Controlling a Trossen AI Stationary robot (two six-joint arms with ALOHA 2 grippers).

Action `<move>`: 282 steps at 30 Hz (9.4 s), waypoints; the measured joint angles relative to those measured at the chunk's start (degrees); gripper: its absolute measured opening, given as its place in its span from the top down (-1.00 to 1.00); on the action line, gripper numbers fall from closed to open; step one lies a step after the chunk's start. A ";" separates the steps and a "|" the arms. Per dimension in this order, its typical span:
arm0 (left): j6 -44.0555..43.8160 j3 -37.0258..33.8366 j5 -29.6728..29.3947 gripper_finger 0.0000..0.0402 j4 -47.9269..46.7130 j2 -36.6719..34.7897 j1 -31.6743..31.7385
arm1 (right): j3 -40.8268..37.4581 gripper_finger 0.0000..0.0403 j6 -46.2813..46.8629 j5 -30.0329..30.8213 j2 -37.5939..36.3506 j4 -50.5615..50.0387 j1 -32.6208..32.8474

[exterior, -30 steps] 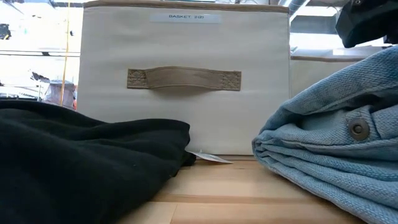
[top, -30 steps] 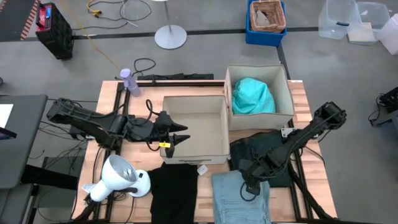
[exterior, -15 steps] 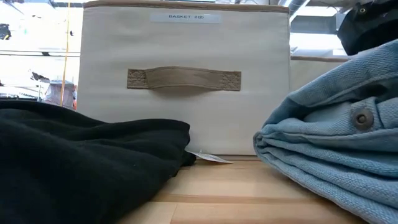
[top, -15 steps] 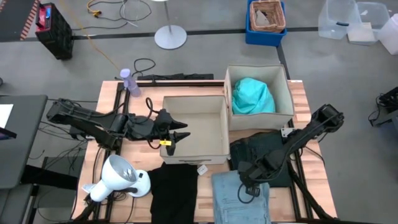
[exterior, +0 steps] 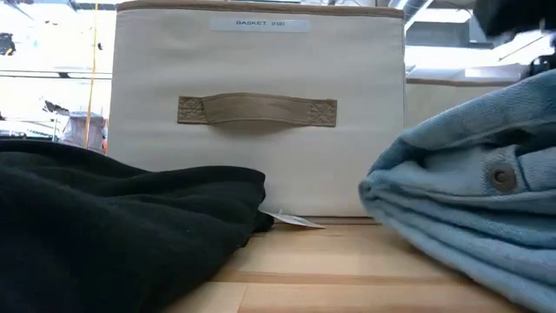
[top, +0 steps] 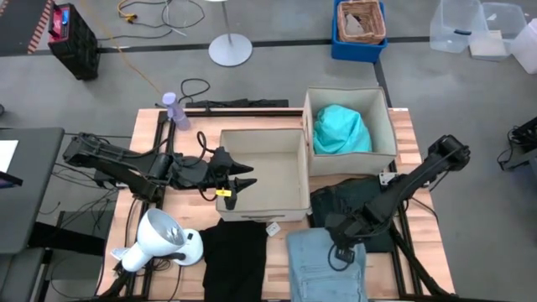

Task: Sort clothes
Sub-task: Put the light blue jeans in the right brown bin, then put the black shirt in the left brown bin

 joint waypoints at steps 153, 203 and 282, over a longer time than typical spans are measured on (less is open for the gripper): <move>-1.92 0.04 -0.76 0.11 2.94 0.02 0.74 | 27.75 -0.43 -9.48 50.38 -21.96 -25.19 -48.08; 1.68 0.04 7.73 0.11 2.47 0.02 2.49 | 27.75 -0.40 16.97 23.19 7.05 -23.96 10.15; -3.26 0.70 6.73 0.11 -1.47 0.04 -3.21 | 8.30 -0.40 12.36 20.94 16.63 -12.62 14.95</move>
